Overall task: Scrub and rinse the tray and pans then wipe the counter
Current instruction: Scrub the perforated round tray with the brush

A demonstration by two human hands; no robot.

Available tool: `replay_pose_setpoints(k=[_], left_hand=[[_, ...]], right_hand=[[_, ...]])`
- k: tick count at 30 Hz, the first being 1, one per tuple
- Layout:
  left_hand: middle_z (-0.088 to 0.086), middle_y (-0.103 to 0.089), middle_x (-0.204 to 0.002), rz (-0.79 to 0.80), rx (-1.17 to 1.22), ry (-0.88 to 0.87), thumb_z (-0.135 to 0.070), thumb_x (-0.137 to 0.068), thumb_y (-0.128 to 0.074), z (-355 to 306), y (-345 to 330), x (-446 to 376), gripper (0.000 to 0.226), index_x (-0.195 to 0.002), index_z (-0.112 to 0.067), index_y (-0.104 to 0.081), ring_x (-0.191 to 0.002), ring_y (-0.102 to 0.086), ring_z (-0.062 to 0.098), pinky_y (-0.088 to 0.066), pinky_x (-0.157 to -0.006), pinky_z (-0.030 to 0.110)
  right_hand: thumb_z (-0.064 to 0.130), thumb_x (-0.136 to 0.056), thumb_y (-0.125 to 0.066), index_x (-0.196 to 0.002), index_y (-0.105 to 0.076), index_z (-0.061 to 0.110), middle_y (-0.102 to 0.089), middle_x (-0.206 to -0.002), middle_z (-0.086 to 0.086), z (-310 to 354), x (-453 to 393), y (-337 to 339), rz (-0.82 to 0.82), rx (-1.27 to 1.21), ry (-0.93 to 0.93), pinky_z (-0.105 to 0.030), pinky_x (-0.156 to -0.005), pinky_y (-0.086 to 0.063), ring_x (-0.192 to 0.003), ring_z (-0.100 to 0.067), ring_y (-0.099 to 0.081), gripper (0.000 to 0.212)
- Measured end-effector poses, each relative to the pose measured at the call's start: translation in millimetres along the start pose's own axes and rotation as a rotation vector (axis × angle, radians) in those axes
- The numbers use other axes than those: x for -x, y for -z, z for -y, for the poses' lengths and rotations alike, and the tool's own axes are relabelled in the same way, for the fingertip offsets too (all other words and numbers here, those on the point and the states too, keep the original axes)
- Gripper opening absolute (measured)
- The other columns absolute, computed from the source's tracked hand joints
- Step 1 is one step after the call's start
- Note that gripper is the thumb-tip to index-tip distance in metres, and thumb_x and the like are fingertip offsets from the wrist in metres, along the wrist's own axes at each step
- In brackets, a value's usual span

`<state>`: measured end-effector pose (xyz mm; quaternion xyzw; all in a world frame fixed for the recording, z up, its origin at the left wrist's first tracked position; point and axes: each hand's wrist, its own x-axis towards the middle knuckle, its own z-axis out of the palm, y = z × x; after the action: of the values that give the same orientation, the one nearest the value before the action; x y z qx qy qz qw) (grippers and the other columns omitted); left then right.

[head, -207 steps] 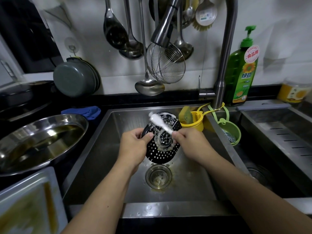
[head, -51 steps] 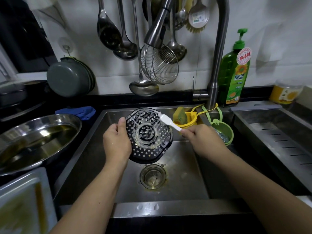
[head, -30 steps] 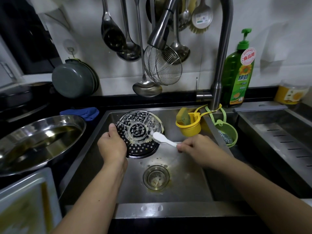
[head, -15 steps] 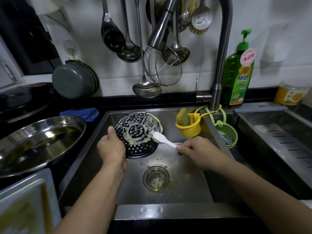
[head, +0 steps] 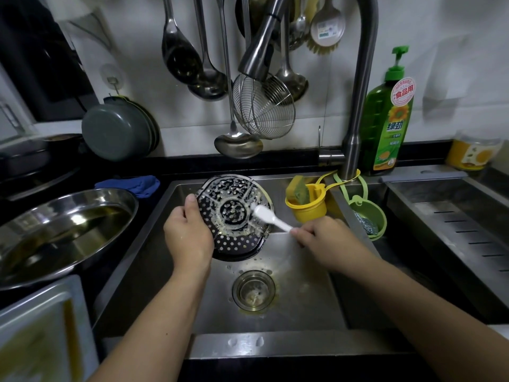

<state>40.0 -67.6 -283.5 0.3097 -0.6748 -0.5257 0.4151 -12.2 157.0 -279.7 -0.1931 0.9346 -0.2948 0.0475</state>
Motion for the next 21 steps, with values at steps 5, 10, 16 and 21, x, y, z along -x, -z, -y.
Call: replay_pose_setpoints(k=[5, 10, 16, 21], left_hand=[[0.012, -0.062, -0.075, 0.010, 0.001, -0.033, -0.042, -0.106, -0.048, -1, 0, 1, 0.054, -0.083, 0.005, -0.060, -0.064, -0.052, 0.016, -0.041, -0.056, 0.028], [0.012, -0.064, -0.075, 0.017, -0.013, -0.057, -0.044, -0.106, -0.049, 0, -1, 1, 0.054, -0.078, 0.002, -0.058, -0.065, -0.054, 0.017, -0.043, -0.062, 0.033], [0.020, -0.067, -0.083, -0.009, -0.006, -0.037, -0.044, -0.106, -0.049, 2, -1, -1, 0.054, -0.083, 0.004, -0.060, -0.067, -0.054, 0.019, -0.042, -0.061, 0.034], [0.002, -0.061, -0.075, -0.061, 0.054, 0.057, -0.043, -0.107, -0.047, 1, 2, -1, 0.047, -0.081, -0.006, -0.060, -0.064, -0.054, 0.010, -0.039, -0.055, 0.024]], right_hand=[[0.048, -0.100, -0.054, -0.070, -0.066, 0.022, -0.059, -0.064, 0.002, 1, -2, 2, -0.026, -0.013, -0.024, -0.030, -0.056, -0.038, -0.065, -0.017, -0.055, 0.041], [0.047, -0.099, -0.056, -0.074, -0.070, 0.022, -0.056, -0.060, 0.005, 3, 3, -3, 0.082, 0.014, 0.028, -0.027, -0.051, -0.033, -0.057, -0.010, -0.051, 0.038], [0.046, -0.101, -0.052, -0.073, -0.066, 0.023, -0.060, -0.068, 0.000, -2, -1, 4, -0.004, -0.020, -0.018, -0.029, -0.053, -0.036, -0.064, -0.016, -0.054, 0.039], [0.047, -0.100, -0.053, -0.074, -0.069, 0.020, -0.059, -0.064, 0.000, 1, -2, -3, -0.052, 0.009, -0.008, -0.032, -0.057, -0.041, -0.067, -0.018, -0.056, 0.041]])
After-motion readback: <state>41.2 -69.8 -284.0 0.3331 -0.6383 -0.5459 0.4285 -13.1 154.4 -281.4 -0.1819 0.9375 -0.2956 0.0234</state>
